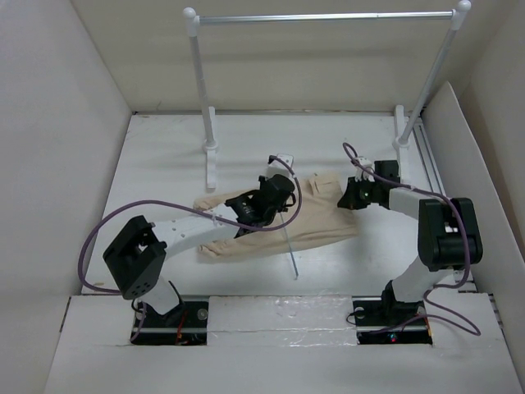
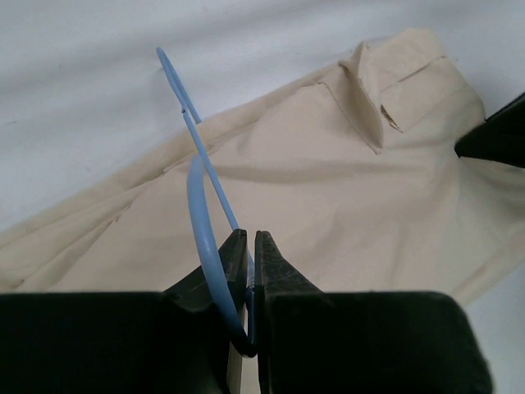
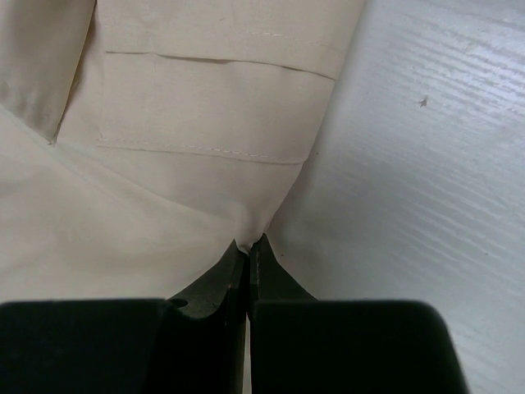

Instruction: Place the trousers on the hanger

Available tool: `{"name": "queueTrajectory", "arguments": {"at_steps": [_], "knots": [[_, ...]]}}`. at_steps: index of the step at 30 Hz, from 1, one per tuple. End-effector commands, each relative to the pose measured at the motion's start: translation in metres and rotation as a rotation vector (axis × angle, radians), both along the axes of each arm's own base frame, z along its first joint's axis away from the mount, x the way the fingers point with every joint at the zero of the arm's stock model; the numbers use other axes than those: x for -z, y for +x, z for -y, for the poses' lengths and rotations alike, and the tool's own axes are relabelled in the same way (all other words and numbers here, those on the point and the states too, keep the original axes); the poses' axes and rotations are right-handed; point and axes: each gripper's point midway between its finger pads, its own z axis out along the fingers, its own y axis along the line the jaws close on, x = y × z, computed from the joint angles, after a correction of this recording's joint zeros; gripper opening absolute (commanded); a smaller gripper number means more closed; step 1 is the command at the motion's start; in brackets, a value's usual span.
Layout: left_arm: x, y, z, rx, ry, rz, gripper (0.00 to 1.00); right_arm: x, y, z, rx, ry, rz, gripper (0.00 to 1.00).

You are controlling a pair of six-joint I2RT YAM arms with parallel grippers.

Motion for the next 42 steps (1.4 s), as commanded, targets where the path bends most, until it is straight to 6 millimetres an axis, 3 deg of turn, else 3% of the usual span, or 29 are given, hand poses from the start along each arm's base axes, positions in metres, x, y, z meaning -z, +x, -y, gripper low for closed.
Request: {"name": "queueTrajectory", "arguments": {"at_steps": [1,4,7,11,12,15,16,17,19,20,21,22,23,24,25,27,33,38,40,41,42], "knots": [[-0.004,-0.002,0.016,0.181,0.090,0.015,0.00,-0.012,0.001,-0.006,-0.007,0.008,0.050,0.03],[-0.012,0.002,0.016,0.174,0.075,0.022,0.00,-0.013,0.000,-0.005,-0.012,0.002,0.049,0.07],[-0.021,0.002,0.016,0.166,0.066,0.024,0.00,-0.018,-0.001,-0.005,-0.012,-0.004,0.055,0.20],[-0.034,0.002,0.017,0.170,0.063,0.027,0.00,-0.033,-0.002,-0.005,-0.022,-0.007,0.071,0.49],[-0.038,0.002,0.017,0.161,0.053,0.026,0.00,-0.036,-0.007,-0.005,-0.036,-0.013,0.060,0.64],[-0.078,0.005,0.018,0.121,0.021,0.019,0.00,-0.077,-0.012,-0.005,-0.068,-0.041,0.133,0.84],[-0.087,0.005,0.017,0.116,0.018,0.015,0.00,-0.087,-0.019,-0.005,-0.074,-0.046,0.149,0.86],[-0.097,0.005,0.018,0.109,0.005,0.016,0.00,-0.122,-0.021,-0.009,-0.090,-0.045,0.241,0.88],[-0.129,0.005,0.021,0.105,-0.026,0.014,0.00,-0.154,-0.036,-0.014,-0.120,-0.041,0.294,0.89],[-0.142,0.005,0.022,0.104,-0.039,0.019,0.00,-0.193,-0.044,-0.021,-0.146,-0.017,0.392,0.89],[-0.147,0.003,0.028,0.118,-0.039,0.013,0.00,-0.207,-0.057,-0.032,-0.173,0.018,0.397,0.89],[-0.171,0.002,0.028,0.121,-0.060,0.028,0.00,-0.225,-0.066,-0.041,-0.197,0.051,0.429,0.90],[-0.180,0.003,0.029,0.118,-0.068,0.035,0.00,-0.244,-0.075,-0.049,-0.216,0.086,0.463,0.91],[-0.181,0.003,0.029,0.121,-0.055,0.020,0.00,-0.276,-0.091,-0.067,-0.244,0.146,0.527,0.93],[-0.199,0.003,0.032,0.124,-0.087,0.041,0.00,-0.291,-0.098,-0.076,-0.262,0.176,0.569,0.94],[-0.213,0.004,0.035,0.134,-0.111,0.057,0.00,-0.315,-0.114,-0.099,-0.282,0.294,0.587,0.98],[-0.231,0.005,0.042,0.149,-0.133,0.065,0.00,-0.326,-0.110,-0.149,-0.311,0.428,0.549,0.99],[-0.252,0.006,0.041,0.152,-0.157,0.098,0.00,-0.300,-0.107,-0.171,-0.276,0.408,0.460,0.97],[-0.261,0.004,0.042,0.162,-0.178,0.110,0.00,-0.301,-0.107,-0.176,-0.271,0.463,0.455,0.94],[-0.265,0.004,0.042,0.165,-0.187,0.116,0.00,-0.287,-0.111,-0.179,-0.278,0.470,0.420,0.76],[-0.269,0.003,0.042,0.168,-0.198,0.121,0.00,-0.293,-0.113,-0.184,-0.279,0.511,0.427,0.62]]}}
